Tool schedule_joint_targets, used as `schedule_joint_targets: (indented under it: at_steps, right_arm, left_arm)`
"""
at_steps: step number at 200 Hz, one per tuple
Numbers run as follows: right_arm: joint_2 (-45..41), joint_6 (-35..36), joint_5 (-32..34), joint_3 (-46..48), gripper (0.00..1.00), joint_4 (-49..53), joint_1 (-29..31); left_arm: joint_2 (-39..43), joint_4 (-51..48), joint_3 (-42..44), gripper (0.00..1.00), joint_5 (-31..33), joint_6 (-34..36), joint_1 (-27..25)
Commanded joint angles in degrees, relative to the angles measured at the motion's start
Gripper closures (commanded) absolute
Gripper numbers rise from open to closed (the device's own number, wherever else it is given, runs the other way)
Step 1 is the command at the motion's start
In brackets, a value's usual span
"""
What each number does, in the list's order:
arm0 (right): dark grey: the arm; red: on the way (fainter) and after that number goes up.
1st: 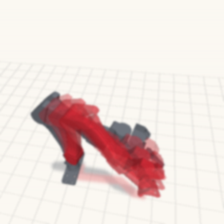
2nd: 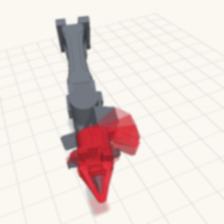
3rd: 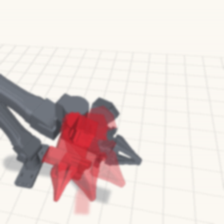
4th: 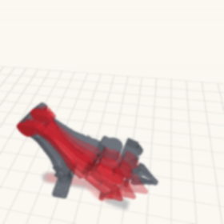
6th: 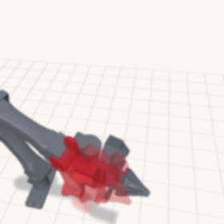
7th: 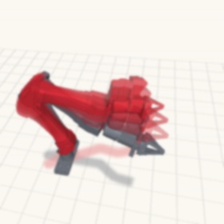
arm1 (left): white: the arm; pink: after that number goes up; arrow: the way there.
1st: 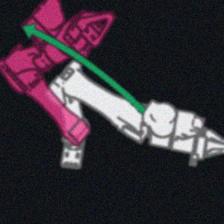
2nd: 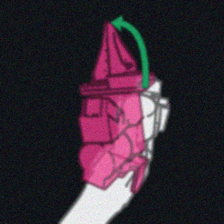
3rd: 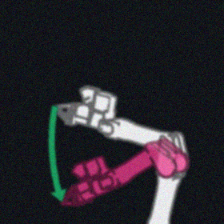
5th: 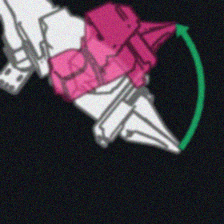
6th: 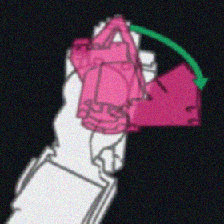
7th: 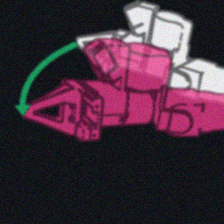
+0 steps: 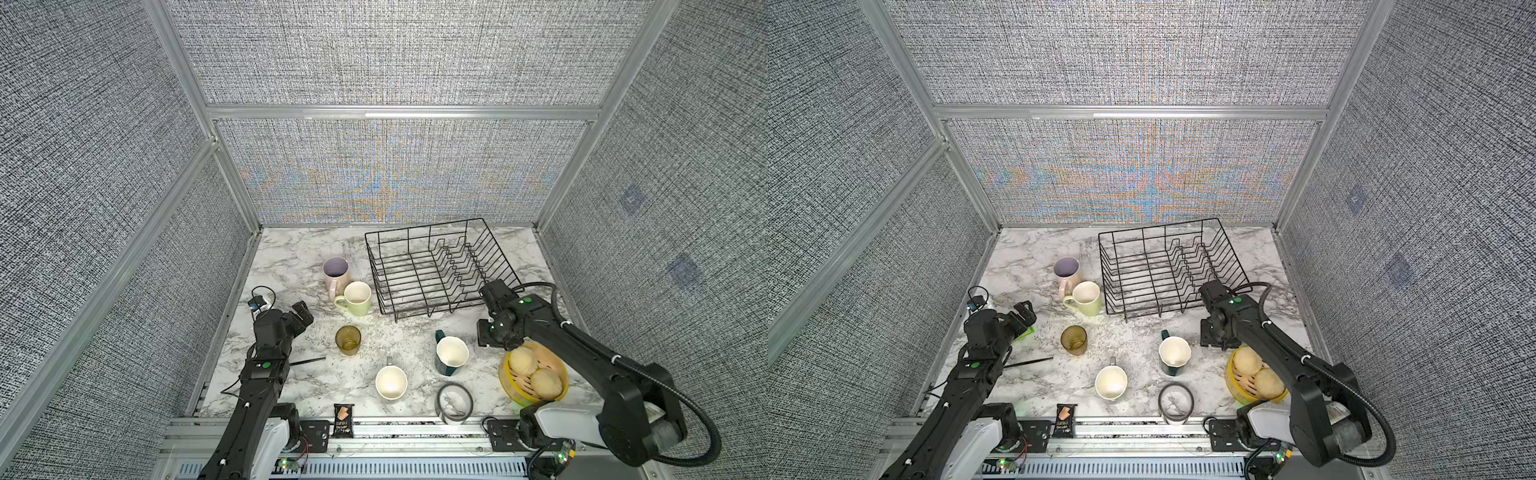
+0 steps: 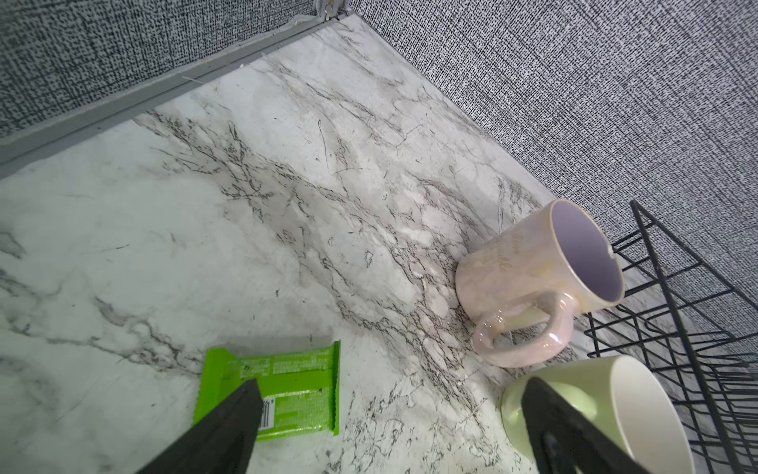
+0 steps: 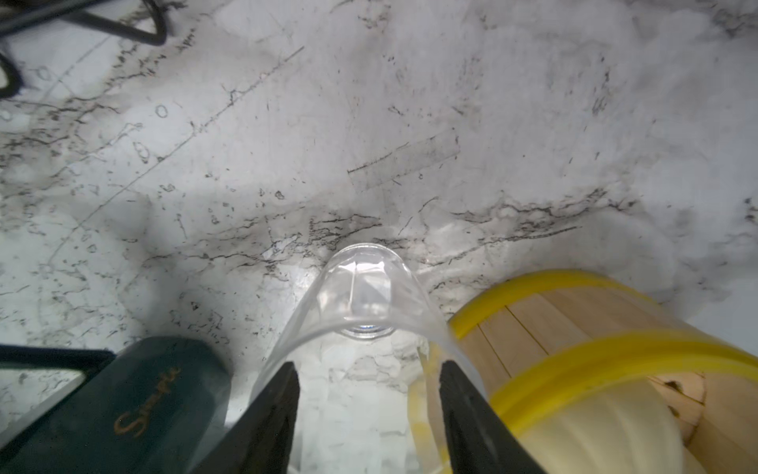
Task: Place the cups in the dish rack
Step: 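Lower the right gripper onto the clear plastic cup and close it, then lift the clear cup with the right gripper while the left gripper reaches over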
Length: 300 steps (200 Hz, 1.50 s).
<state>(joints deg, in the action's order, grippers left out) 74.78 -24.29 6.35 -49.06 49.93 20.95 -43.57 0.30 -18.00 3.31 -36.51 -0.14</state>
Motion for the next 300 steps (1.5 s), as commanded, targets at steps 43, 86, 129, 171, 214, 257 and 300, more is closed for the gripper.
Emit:
schedule_joint_targets:
  at_steps: [43, 86, 129, 171, 214, 257, 300]
  right_arm:
    - [-1.0, -0.2, -3.2, 0.5, 0.52, -1.9, 0.0]
    - [-1.7, 0.4, -3.4, -2.6, 0.52, 0.9, 0.1]
    - [-6.8, 1.4, 0.7, -7.0, 0.52, 6.1, 0.1]
    - [-8.3, 0.6, 3.5, -6.2, 0.41, 6.7, -2.4]
    - [-3.9, 3.0, -4.0, -2.6, 0.45, 3.2, -6.1]
    - [1.0, 4.1, -7.0, 0.0, 0.67, -1.4, -6.3]
    - [0.0, 4.4, -7.7, -0.6, 0.89, -2.3, -5.8]
  left_arm:
    - [0.9, 0.1, 0.3, 0.00, 1.2, -0.6, 0.1]
    - [0.9, 0.0, 0.3, 0.00, 1.3, -0.6, 0.1]
    - [0.7, 0.2, 0.3, 0.00, 1.3, -0.5, 0.1]
    - [0.2, 0.3, 0.3, 0.00, 1.3, -0.6, 0.1]
    - [-0.5, 0.5, 0.1, 0.00, 1.3, -0.7, 0.1]
    - [-0.5, 0.4, -0.1, 0.00, 1.2, -0.7, 0.1]
    - [2.4, -2.4, -1.8, 0.00, -2.0, 0.8, 0.1]
